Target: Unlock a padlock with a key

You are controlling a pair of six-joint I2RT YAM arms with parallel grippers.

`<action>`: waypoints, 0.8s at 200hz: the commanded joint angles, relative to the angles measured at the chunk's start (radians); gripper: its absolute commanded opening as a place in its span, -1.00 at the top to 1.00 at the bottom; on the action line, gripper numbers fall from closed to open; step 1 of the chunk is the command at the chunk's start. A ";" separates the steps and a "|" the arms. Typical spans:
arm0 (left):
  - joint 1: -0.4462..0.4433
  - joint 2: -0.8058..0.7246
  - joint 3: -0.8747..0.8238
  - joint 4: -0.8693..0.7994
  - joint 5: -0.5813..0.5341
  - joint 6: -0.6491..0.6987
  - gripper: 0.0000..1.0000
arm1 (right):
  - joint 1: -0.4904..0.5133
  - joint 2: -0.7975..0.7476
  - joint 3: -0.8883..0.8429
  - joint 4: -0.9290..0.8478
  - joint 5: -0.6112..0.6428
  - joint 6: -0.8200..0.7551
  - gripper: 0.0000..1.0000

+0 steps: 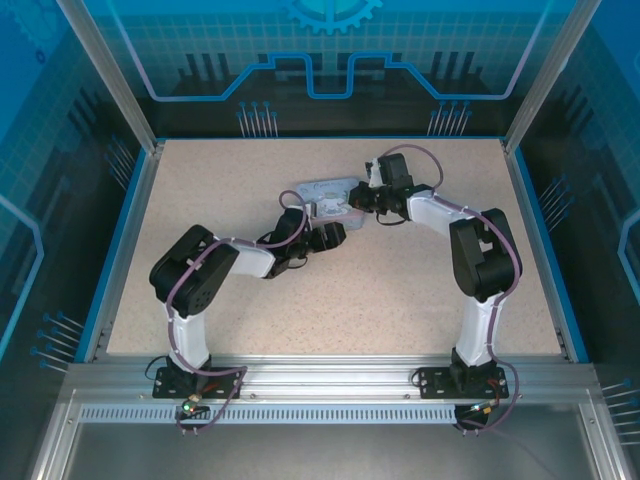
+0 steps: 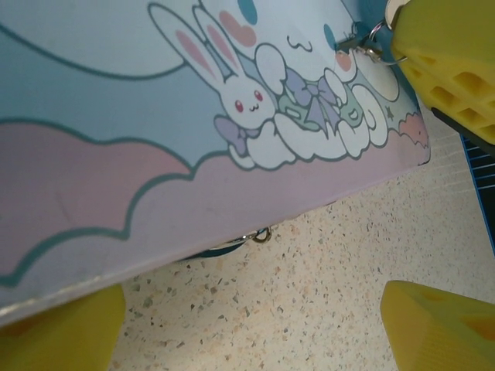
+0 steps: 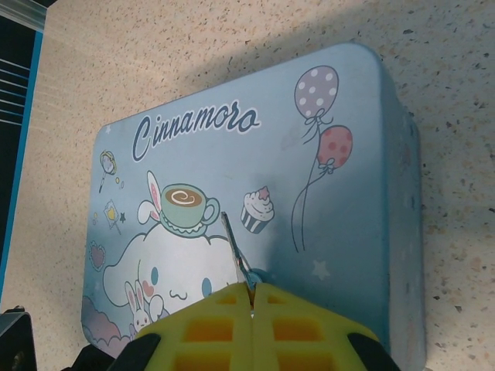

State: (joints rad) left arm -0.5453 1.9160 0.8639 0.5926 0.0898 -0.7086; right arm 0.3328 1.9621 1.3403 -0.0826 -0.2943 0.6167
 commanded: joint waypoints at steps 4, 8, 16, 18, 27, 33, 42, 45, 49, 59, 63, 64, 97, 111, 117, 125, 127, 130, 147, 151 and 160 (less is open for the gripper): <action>-0.007 0.054 0.030 0.021 -0.020 0.009 -0.75 | -0.009 0.025 -0.004 -0.089 0.043 -0.025 0.98; -0.010 0.056 0.030 0.029 -0.024 0.011 -0.75 | -0.009 0.023 -0.007 -0.086 0.043 -0.025 0.98; -0.018 0.061 0.025 0.054 -0.038 0.019 -0.75 | -0.010 0.021 -0.014 -0.081 0.041 -0.025 0.98; -0.019 0.062 0.024 0.061 -0.042 0.022 -0.75 | -0.009 0.019 -0.015 -0.080 0.042 -0.025 0.98; -0.029 0.067 0.017 0.093 -0.066 0.030 -0.75 | -0.010 0.017 -0.021 -0.076 0.040 -0.025 0.98; -0.035 0.072 0.013 0.114 -0.079 0.036 -0.75 | -0.010 0.016 -0.024 -0.073 0.039 -0.025 0.98; -0.042 0.079 0.006 0.143 -0.096 0.040 -0.75 | -0.010 0.014 -0.027 -0.071 0.036 -0.025 0.98; -0.042 0.082 0.004 0.152 -0.102 0.040 -0.75 | -0.009 0.014 -0.027 -0.071 0.034 -0.025 0.98; -0.046 0.085 0.002 0.163 -0.109 0.040 -0.75 | -0.010 0.014 -0.027 -0.070 0.033 -0.025 0.98; -0.049 0.093 -0.005 0.191 -0.121 0.041 -0.75 | -0.009 0.013 -0.030 -0.066 0.029 -0.024 0.98; -0.052 0.096 -0.008 0.200 -0.127 0.044 -0.75 | -0.011 0.012 -0.030 -0.065 0.028 -0.023 0.98; -0.051 0.096 -0.009 0.203 -0.127 0.044 -0.75 | -0.010 0.013 -0.030 -0.065 0.027 -0.023 0.98; -0.061 0.118 -0.009 0.245 -0.132 0.053 -0.74 | -0.009 0.015 -0.032 -0.060 0.023 -0.023 0.98; -0.062 0.129 -0.002 0.252 -0.119 0.049 -0.74 | -0.009 0.017 -0.032 -0.062 0.023 -0.021 0.98; -0.061 0.133 0.003 0.252 -0.110 0.049 -0.74 | -0.011 0.018 -0.032 -0.062 0.021 -0.021 0.98; -0.062 0.139 0.010 0.253 -0.098 0.049 -0.74 | -0.010 0.019 -0.032 -0.060 0.020 -0.021 0.98; -0.062 0.140 0.011 0.254 -0.095 0.049 -0.74 | -0.010 0.019 -0.033 -0.060 0.021 -0.021 0.98; -0.061 0.141 0.013 0.254 -0.089 0.049 -0.73 | -0.010 0.018 -0.033 -0.060 0.020 -0.021 0.98; -0.062 0.150 0.027 0.255 -0.057 0.051 -0.70 | -0.009 0.017 -0.037 -0.057 0.019 -0.020 0.98; -0.061 0.152 0.031 0.255 -0.050 0.050 -0.70 | -0.009 0.017 -0.037 -0.057 0.019 -0.020 0.98; -0.061 0.154 0.034 0.254 -0.039 0.048 -0.66 | -0.009 0.018 -0.038 -0.056 0.017 -0.020 0.98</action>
State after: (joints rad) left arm -0.5968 2.0232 0.8696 0.8360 -0.0246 -0.6739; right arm 0.3328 1.9621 1.3388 -0.0776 -0.2886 0.6086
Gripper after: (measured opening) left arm 0.848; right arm 0.058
